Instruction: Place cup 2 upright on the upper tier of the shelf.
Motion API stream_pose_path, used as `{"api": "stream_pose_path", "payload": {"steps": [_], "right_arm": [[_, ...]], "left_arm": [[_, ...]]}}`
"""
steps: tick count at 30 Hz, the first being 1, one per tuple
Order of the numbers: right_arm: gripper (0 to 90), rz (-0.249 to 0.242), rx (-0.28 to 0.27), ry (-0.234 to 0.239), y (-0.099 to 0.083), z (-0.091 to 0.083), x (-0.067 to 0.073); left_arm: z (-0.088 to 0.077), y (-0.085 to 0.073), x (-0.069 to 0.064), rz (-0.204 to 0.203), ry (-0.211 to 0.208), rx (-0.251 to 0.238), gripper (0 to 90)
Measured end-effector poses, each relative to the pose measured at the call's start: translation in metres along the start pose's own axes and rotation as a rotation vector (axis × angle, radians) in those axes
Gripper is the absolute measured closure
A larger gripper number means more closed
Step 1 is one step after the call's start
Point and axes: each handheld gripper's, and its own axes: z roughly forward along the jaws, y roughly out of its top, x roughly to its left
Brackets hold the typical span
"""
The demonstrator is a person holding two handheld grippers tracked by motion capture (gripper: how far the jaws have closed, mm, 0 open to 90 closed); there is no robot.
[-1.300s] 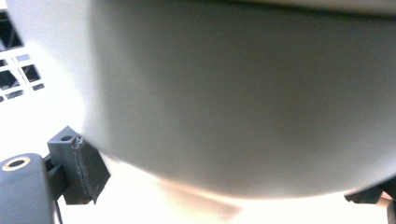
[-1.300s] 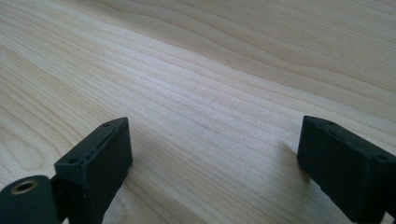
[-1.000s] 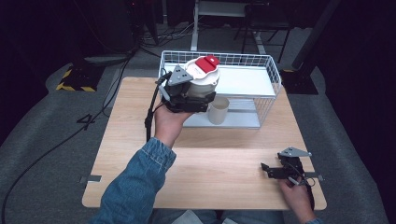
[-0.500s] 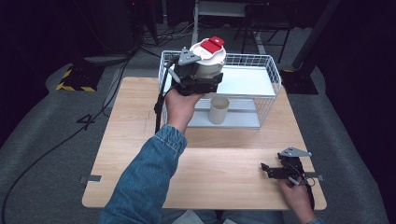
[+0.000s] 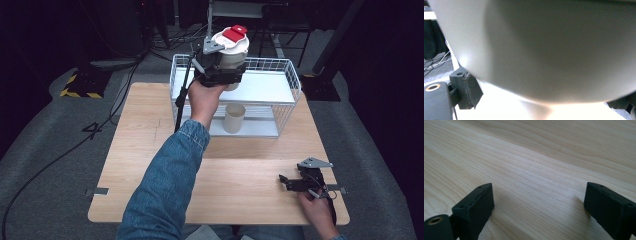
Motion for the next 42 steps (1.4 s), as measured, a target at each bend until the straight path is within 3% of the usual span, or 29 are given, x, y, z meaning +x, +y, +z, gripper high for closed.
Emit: {"api": "stream_pose_path", "payload": {"steps": [11,17,21,24,42], "right_arm": [[9.8,-0.001,0.0,0.0,0.0,0.0,0.0],[9.7,-0.001,0.002,-0.002,0.0,0.0,0.0],[9.7,-0.001,0.002,-0.002,0.0,0.0,0.0],[9.8,-0.001,0.002,-0.002,0.0,0.0,0.0],[9.8,0.0,0.001,0.0,0.0,0.0,0.0]], "left_arm": [[0.03,0.009,0.016,-0.02,0.038,-0.018,9.7],[0.046,0.005,0.018,-0.027,0.066,-0.022,9.8],[0.056,0.002,0.018,-0.045,0.054,-0.02,9.8],[0.062,0.0,0.017,-0.036,0.059,0.0,9.7],[0.081,-0.013,0.025,-0.066,0.066,0.04,9.7]]}}
